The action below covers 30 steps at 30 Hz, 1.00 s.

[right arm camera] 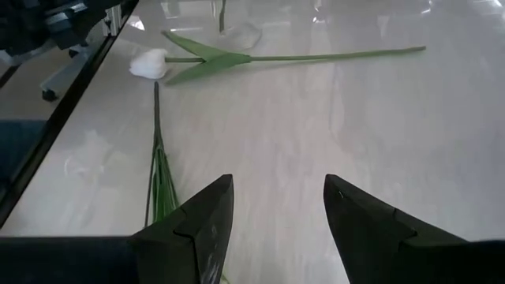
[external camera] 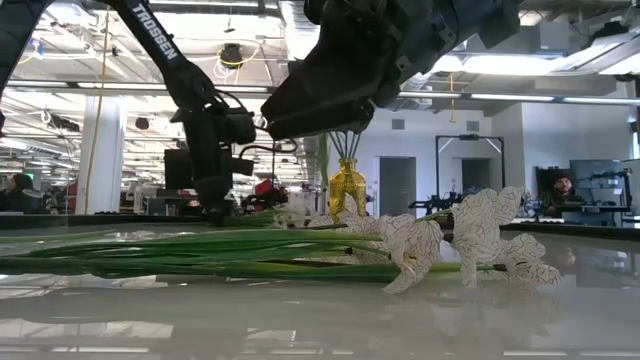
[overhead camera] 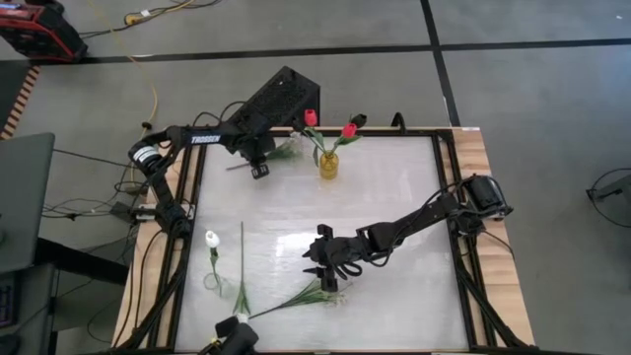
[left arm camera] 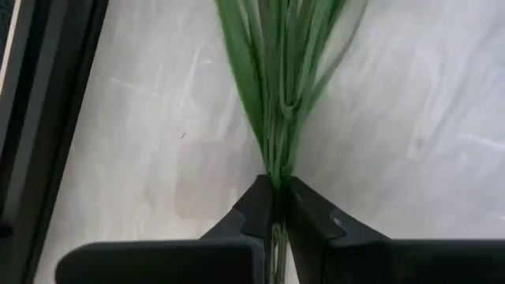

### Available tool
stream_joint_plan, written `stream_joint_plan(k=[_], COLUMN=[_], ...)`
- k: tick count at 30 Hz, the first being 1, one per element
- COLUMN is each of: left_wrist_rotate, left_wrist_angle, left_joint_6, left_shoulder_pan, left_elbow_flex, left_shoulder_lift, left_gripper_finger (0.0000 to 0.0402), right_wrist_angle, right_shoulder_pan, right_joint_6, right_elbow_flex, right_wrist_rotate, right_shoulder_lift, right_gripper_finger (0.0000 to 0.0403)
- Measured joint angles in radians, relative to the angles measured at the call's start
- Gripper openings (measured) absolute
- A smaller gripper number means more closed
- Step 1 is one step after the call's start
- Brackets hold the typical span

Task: Sort flowers into vase by color
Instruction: Put the top white flowers into the transparent vase

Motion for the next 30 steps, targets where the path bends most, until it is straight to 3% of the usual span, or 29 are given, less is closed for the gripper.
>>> stream_joint_plan(k=[4,8,15,25,27,30], left_wrist_rotate=[-0.002,0.007,0.238,0.265,0.32,0.499], left_wrist_angle=[-0.079,-0.096,-0.08,0.025,0.049,0.087], left_joint_6=[-0.046,-0.117,-0.23,-0.482,-0.553,-0.648], left_shoulder_pan=[0.0,0.002,-0.02,-0.052,-0.06,-0.074], left_elbow_flex=[-0.007,-0.005,-0.048,-0.059,-0.059,-0.058], left_shoulder_lift=[-0.061,-0.219,-0.628,-1.213,-1.3,-1.392], left_gripper_finger=[0.0006,0.0003,0.0002,0.0002,0.0002,0.0002], right_wrist_angle=[0.003,0.005,0.032,0.096,0.114,0.136], right_shoulder_pan=[0.004,0.011,0.03,0.029,0.029,0.026], right_joint_6=[0.019,0.043,0.045,0.047,0.047,0.047], right_elbow_flex=[0.0,0.0,0.0,0.001,0.001,0.001], right_wrist_rotate=[0.0,0.0,0.0,0.001,0.001,0.001], right_shoulder_lift=[0.0,0.0,0.0,-0.001,-0.001,-0.001], right_gripper_finger=[0.0224,0.0224,0.0224,0.0224,0.0224,0.0224])
